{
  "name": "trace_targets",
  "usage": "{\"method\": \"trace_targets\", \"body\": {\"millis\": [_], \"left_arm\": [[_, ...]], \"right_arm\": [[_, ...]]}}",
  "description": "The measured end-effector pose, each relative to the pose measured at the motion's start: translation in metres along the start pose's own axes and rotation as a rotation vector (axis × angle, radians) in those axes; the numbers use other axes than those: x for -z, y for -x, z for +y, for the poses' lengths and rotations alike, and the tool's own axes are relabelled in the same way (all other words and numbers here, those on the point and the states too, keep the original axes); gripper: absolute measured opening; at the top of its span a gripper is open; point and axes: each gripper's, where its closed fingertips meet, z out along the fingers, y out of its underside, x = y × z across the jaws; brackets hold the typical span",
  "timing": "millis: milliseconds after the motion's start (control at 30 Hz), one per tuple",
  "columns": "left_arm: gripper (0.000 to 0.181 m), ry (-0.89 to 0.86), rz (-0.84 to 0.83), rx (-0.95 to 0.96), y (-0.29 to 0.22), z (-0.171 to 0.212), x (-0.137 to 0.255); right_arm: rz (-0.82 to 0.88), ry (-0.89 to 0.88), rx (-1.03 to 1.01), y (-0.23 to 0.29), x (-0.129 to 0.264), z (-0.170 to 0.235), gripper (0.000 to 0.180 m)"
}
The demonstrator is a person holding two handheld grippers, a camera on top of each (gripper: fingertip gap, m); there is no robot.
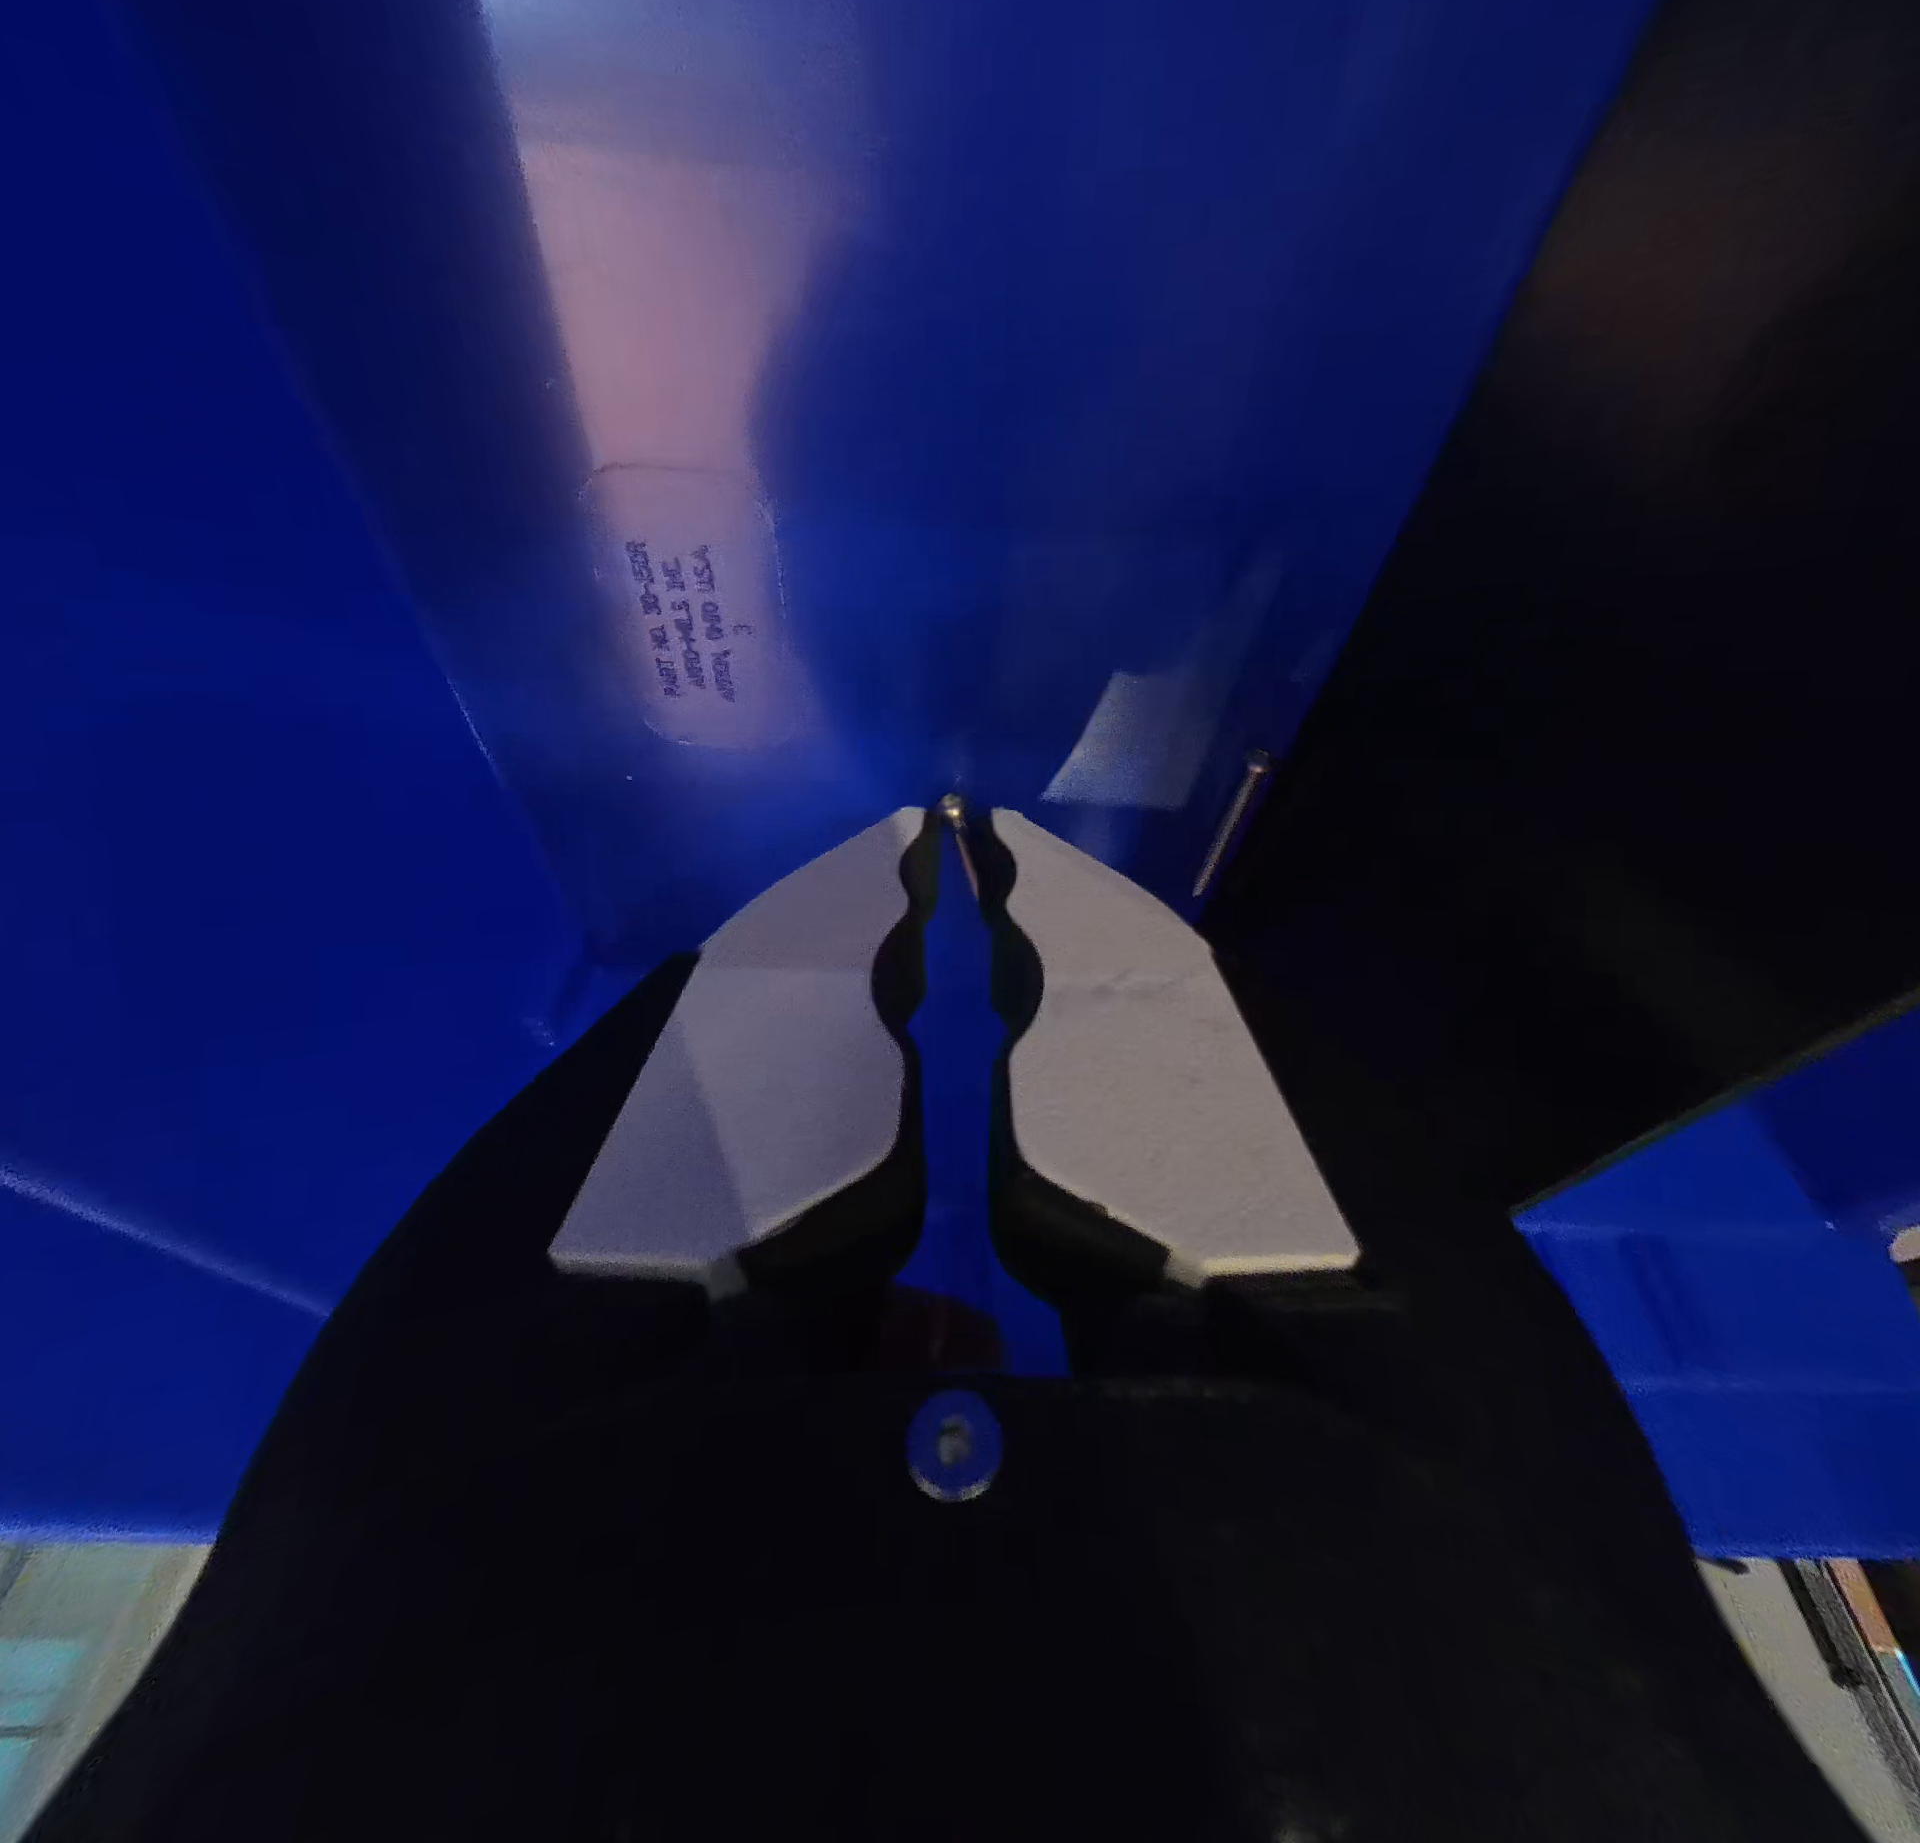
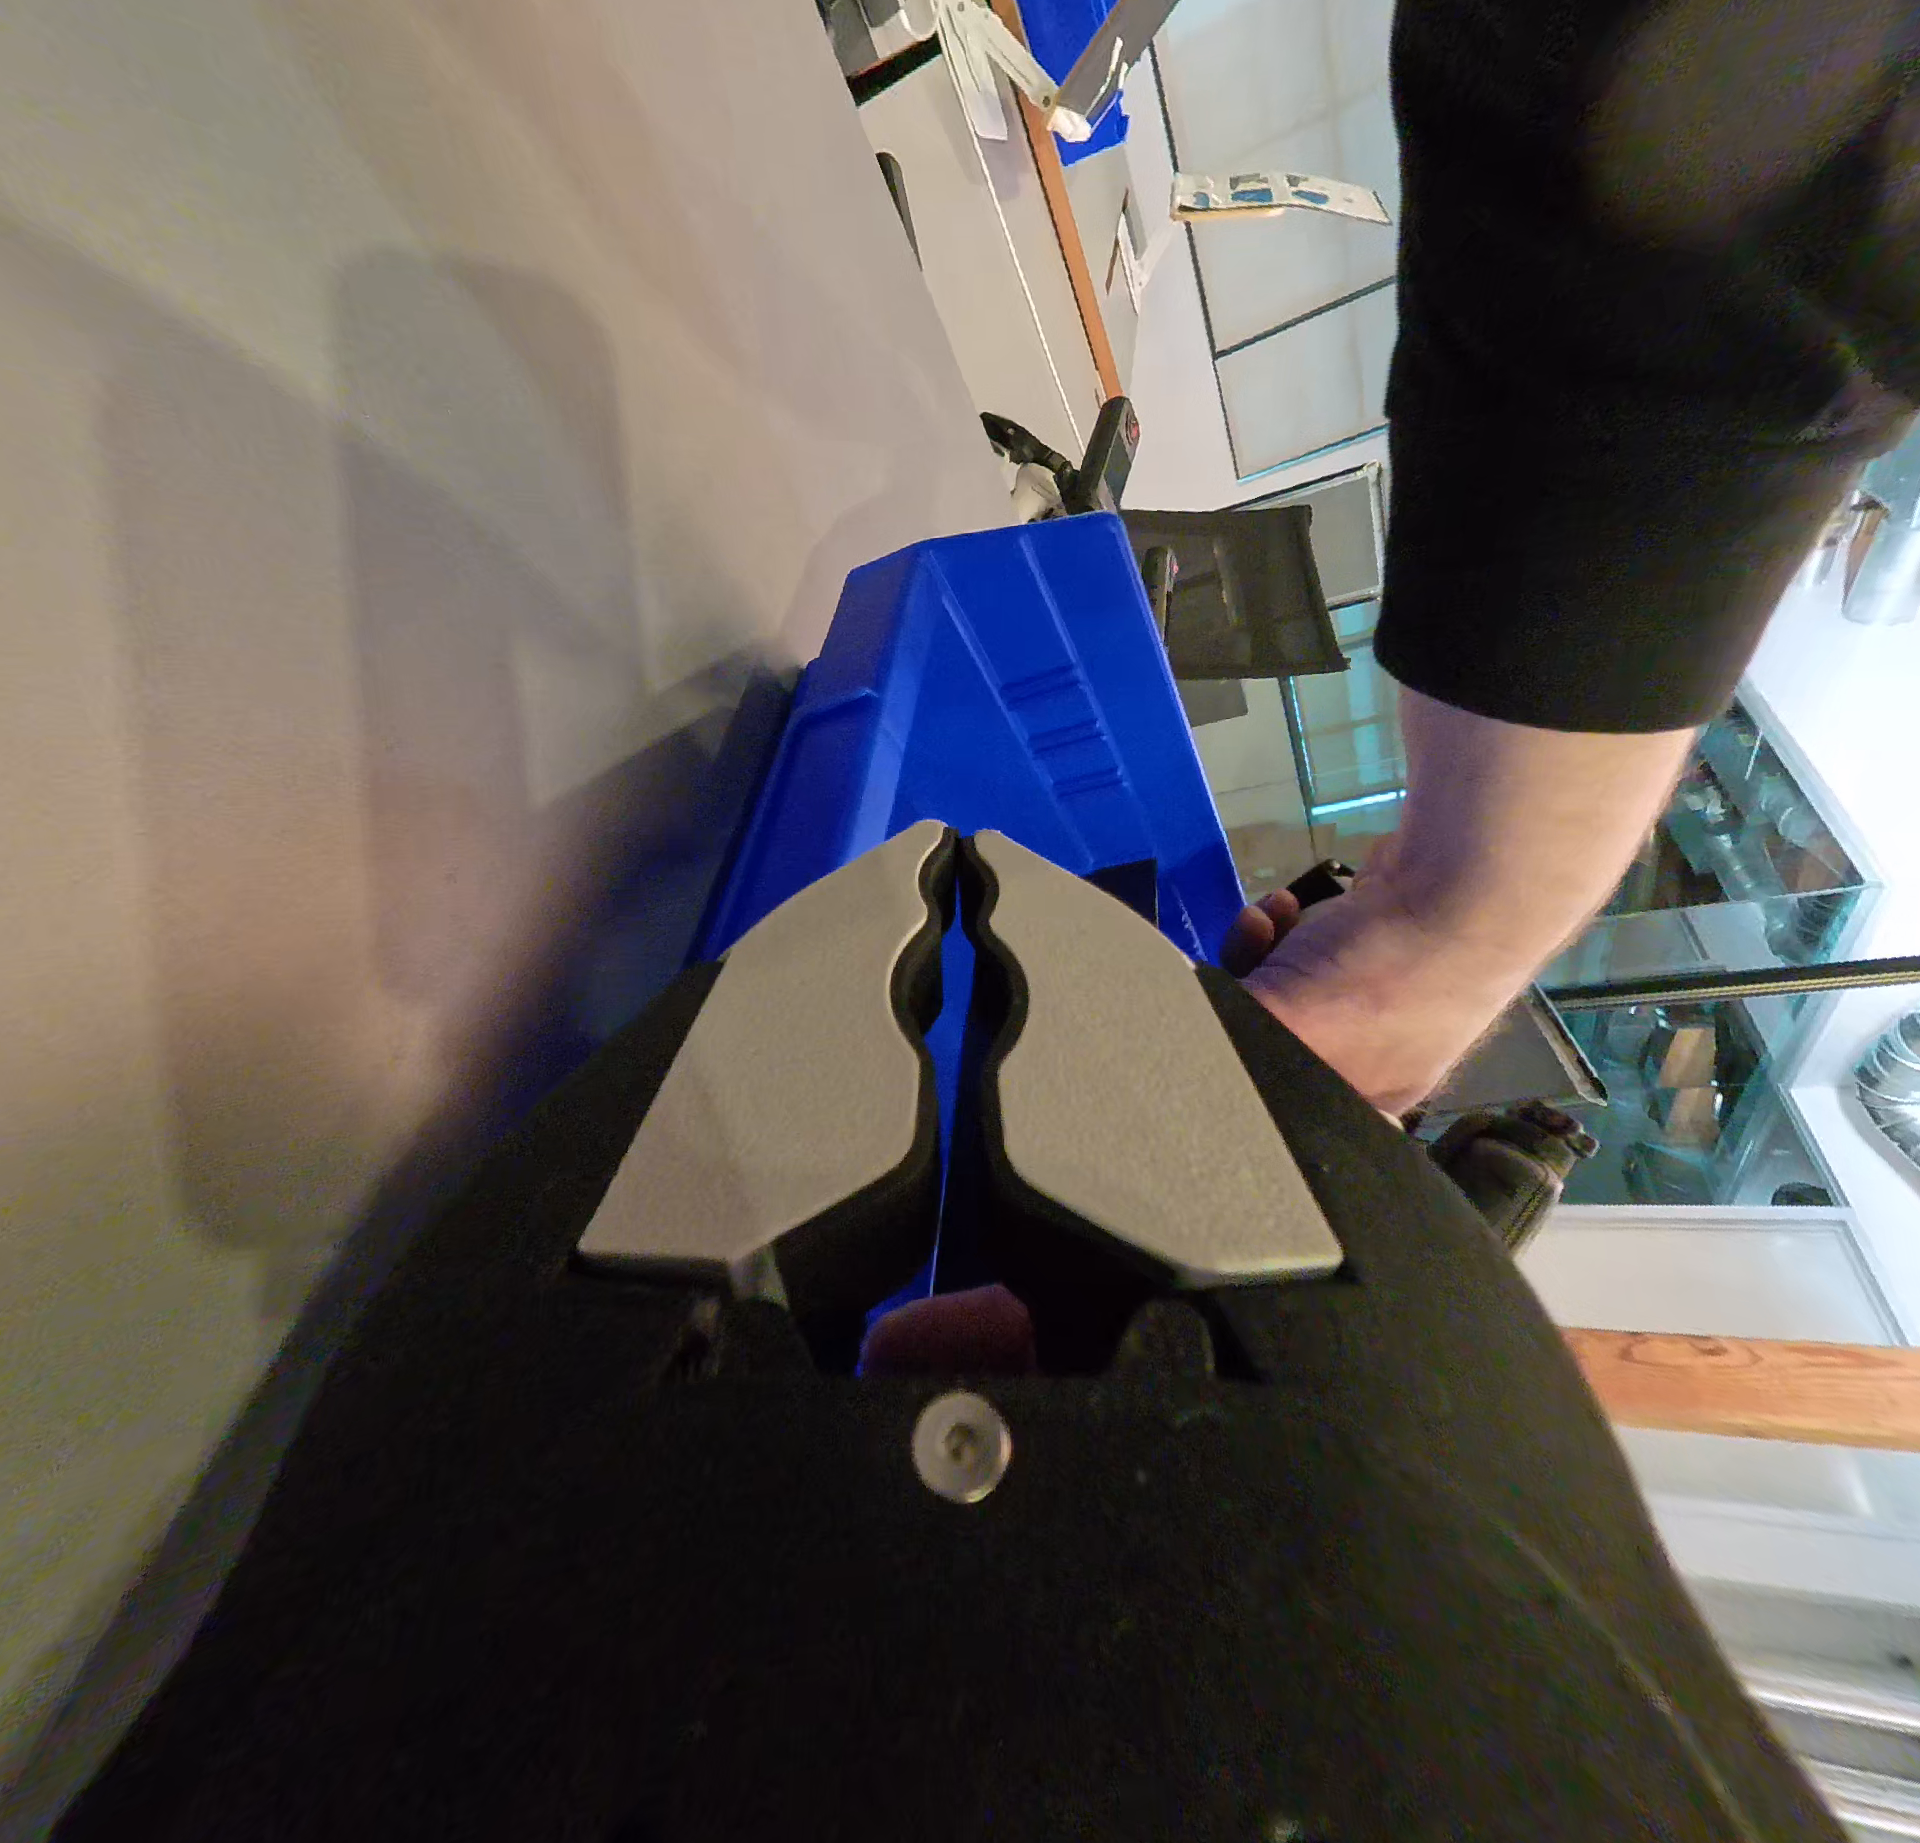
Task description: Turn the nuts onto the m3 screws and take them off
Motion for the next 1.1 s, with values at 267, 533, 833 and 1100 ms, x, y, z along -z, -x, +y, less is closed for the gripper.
{"method": "trace_targets", "body": {"millis": [267,533,833,1100], "left_arm": [[0.002,-0.026,0.006,0.031,0.011,0.001,-0.001],[0.002,-0.042,0.014,0.019,0.012,0.002,-0.001],[0.002,-0.148,-0.060,0.076,0.031,0.004,0.020],[0.002,-0.255,-0.121,0.098,0.031,-0.002,0.060]], "right_arm": [[0.012,0.042,-0.004,-0.006,-0.010,0.008,0.000],[0.022,0.045,0.007,-0.006,-0.011,0.009,0.000],[0.080,0.028,0.011,-0.016,-0.008,0.005,0.001],[0.213,-0.050,-0.021,-0.052,0.034,-0.009,0.003]]}}
